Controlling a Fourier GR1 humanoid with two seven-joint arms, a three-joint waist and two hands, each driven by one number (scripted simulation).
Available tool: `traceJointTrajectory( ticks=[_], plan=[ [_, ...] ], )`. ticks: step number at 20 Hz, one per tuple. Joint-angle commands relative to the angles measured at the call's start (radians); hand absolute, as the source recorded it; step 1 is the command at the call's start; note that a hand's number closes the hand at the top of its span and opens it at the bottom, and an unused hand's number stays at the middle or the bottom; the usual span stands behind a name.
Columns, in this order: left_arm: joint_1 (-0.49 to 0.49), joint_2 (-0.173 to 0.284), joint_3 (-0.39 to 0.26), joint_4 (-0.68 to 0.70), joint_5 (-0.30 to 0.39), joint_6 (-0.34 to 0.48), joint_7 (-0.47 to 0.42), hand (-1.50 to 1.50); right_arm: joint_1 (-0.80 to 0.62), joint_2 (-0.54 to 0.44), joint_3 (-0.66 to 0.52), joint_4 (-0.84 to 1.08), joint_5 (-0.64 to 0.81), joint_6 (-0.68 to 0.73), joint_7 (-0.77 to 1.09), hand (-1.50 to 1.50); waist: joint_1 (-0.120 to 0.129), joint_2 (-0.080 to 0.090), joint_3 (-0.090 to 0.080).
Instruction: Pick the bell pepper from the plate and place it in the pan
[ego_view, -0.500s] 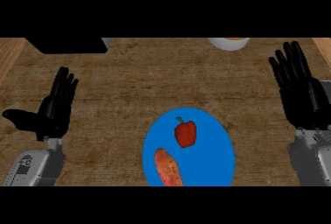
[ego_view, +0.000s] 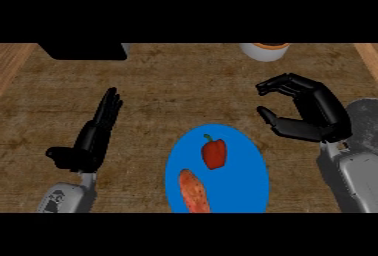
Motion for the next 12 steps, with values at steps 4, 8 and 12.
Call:
traceJointTrajectory(
  ticks=[4, 8, 12],
  plan=[
    [0.100, -0.038, -0.075, -0.136, -0.034, 0.011, 0.036, 0.00, 0.111, -0.137, 0.010, -0.002, 0.088, 0.194, -0.158, -1.50, -0.012, -0.004, 0.000],
    [0.116, -0.018, -0.046, -0.111, -0.028, -0.019, 0.007, 0.00, 0.045, -0.207, -0.017, -0.028, 0.150, 0.221, -0.131, -1.50, -0.013, -0.003, -0.001],
    [0.157, -0.049, -0.082, -0.144, -0.062, 0.005, 0.002, 0.00, -0.056, -0.164, 0.076, -0.031, 0.240, 0.225, -0.008, -1.50, -0.007, -0.003, -0.001]
  ],
)
